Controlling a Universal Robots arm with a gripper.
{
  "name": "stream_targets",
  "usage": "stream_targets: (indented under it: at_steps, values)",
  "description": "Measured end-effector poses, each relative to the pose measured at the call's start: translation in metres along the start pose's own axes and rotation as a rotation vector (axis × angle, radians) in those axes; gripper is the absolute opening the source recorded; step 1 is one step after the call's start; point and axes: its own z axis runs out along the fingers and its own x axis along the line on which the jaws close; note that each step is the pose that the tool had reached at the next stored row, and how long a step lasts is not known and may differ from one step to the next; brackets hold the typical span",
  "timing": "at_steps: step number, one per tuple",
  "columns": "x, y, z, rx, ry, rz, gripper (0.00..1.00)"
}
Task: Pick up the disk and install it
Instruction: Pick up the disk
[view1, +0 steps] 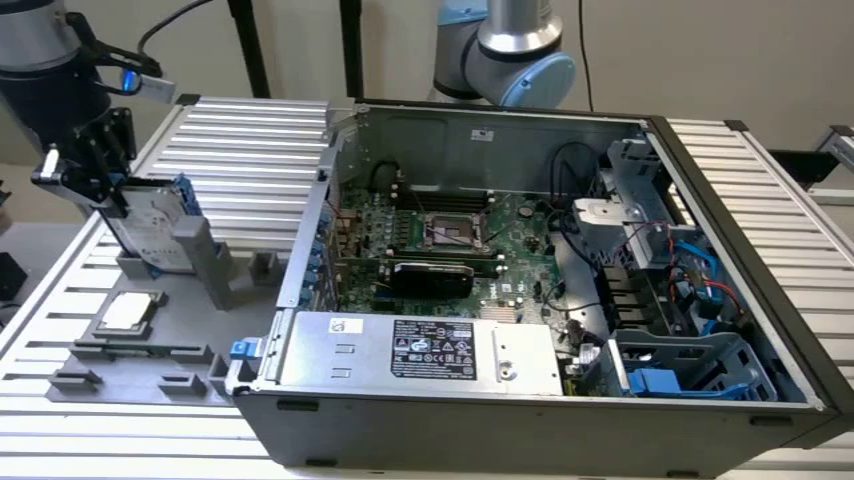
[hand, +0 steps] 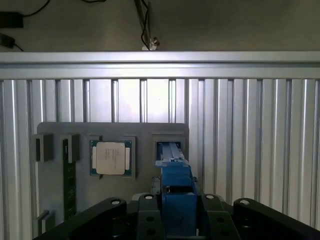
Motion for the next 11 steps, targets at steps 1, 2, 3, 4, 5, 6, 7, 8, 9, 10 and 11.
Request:
stream_targets:
  at_steps: [1, 2, 3, 4, 5, 6, 7, 8, 9, 10, 11]
  values:
    - [0.0000, 0.0000, 0.0000, 0.0000, 0.0000, 0.000, 0.00]
    - [0.0001, 0.0000, 0.0000, 0.0000, 0.0000, 0.000, 0.00]
    - [0.0001, 0.0000, 0.0000, 0.0000, 0.0001, 0.000, 0.00]
    - [0.0001, 0.0000, 0.0000, 0.0000, 0.0000, 0.000, 0.00]
    - [0.0001, 0.0000, 0.0000, 0.0000, 0.0000, 0.000, 0.00]
    - [0.0001, 0.0000, 0.0000, 0.0001, 0.0000, 0.000, 0.00]
    - [0.0001, 0.0000, 0.0000, 0.0000, 0.0000, 0.000, 0.00]
    - [0.0001, 0.0000, 0.0000, 0.0001, 0.0000, 0.000, 0.00]
    - [0.0001, 0.0000, 0.0000, 0.0000, 0.0000, 0.000, 0.00]
    - [0.0001, 0.0000, 0.0000, 0.0001, 0.0000, 0.000, 0.00]
    - [0.0001, 0.0000, 0.0000, 0.0000, 0.0000, 0.000, 0.00]
